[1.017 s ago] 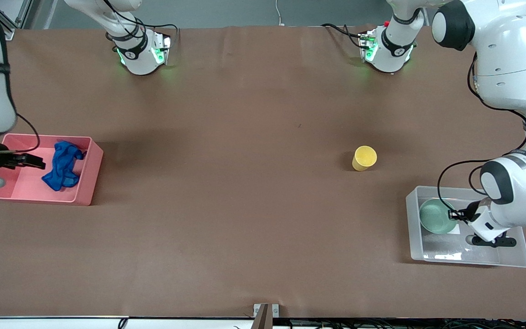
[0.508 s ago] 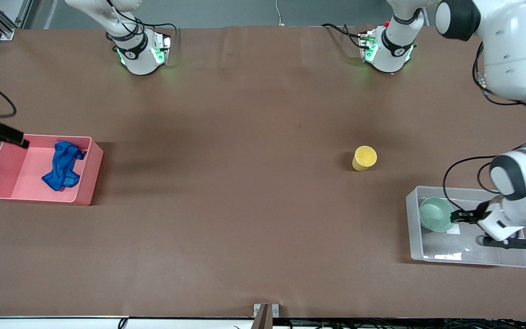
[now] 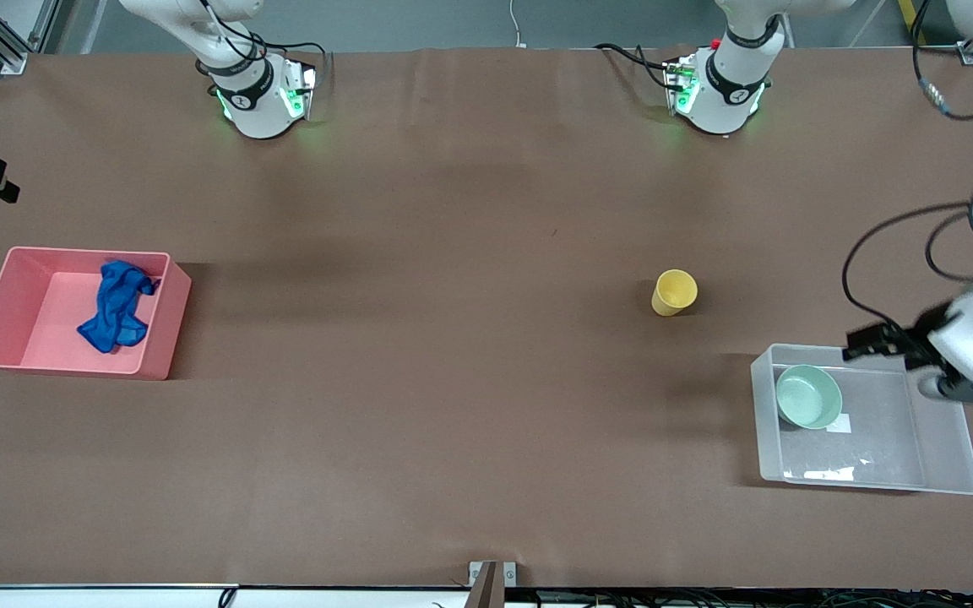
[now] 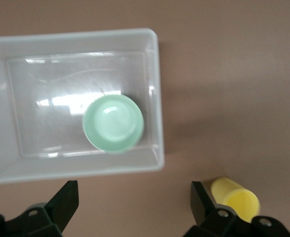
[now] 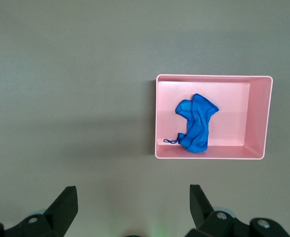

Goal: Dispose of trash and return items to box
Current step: 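Move the left gripper to the yellow cup and grasp it, then carry the yellow cup with the left gripper into the green bowl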

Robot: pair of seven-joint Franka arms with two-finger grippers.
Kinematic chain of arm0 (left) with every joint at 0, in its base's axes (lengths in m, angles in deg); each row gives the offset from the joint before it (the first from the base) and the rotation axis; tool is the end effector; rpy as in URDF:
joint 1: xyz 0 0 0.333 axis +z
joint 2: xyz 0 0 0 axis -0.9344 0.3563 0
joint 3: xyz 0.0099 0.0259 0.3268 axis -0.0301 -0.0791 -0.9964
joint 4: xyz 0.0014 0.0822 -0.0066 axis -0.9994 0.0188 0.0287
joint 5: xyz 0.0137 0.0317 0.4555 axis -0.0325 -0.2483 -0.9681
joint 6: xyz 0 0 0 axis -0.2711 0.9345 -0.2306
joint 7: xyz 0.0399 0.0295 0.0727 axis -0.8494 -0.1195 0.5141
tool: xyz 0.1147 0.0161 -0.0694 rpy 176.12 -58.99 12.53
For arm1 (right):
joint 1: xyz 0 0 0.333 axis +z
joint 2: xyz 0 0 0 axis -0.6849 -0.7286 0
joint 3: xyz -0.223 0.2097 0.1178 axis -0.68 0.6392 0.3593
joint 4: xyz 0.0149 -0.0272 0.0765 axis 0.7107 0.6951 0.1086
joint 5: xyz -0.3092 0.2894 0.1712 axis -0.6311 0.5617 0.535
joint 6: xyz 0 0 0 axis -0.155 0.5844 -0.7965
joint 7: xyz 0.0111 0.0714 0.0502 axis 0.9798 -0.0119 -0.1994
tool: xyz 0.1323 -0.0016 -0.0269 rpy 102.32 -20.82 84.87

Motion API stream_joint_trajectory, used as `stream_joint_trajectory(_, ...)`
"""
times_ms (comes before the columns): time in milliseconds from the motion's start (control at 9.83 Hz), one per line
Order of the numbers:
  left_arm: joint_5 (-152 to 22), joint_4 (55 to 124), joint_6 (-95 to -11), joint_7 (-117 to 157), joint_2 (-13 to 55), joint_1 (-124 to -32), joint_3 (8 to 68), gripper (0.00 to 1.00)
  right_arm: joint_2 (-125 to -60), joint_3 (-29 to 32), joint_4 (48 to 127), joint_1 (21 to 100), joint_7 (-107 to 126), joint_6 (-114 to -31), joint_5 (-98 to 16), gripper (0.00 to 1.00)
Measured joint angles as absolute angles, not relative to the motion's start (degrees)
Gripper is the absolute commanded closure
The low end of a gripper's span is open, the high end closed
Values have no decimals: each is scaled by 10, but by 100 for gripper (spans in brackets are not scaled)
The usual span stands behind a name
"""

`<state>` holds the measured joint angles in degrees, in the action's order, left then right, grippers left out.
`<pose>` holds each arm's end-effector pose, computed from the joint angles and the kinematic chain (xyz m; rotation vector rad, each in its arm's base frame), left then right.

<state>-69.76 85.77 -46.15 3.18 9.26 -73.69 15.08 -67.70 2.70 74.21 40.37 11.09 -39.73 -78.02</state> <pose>0.6994 -0.0076 0.4229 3.0900 -0.2352 0.0155 0.5941 -0.0720 0.6516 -3.1376 0.0980 0.0448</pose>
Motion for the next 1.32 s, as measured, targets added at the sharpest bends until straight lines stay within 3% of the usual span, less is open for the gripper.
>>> stream_joint_trajectory(203, -732, 1003, -524, 111, 6, -738, 217, 0, -680, 29, 745, 406, 140, -400, -780, 0)
stream_joint_trajectory(407, -734, 1147, -658, 172, -33, -738, 266, 0, -680, 29, 741, 407, 143, -401, -780, 0)
stream_joint_trajectory(712, -734, 1239, -796, 195, 18, -738, 298, 2, -680, 29, 736, 407, 143, -401, -780, 0)
stream_joint_trajectory(814, -734, 1240, -817, 195, 50, -738, 305, 13, -680, 29, 736, 407, 143, -401, -780, 0)
stream_joint_trajectory(1017, -735, 1239, -831, 195, 95, -739, 311, 77, -680, 30, 736, 407, 143, -401, -780, 0)
stream_joint_trajectory(1119, -736, 1239, -832, 195, 108, -739, 311, 94, -680, 30, 736, 407, 143, -398, -780, 0)
stream_joint_trajectory(1322, -746, 1237, -833, 195, 121, -738, 311, 100, -680, 30, 736, 407, 143, -386, -780, 0)
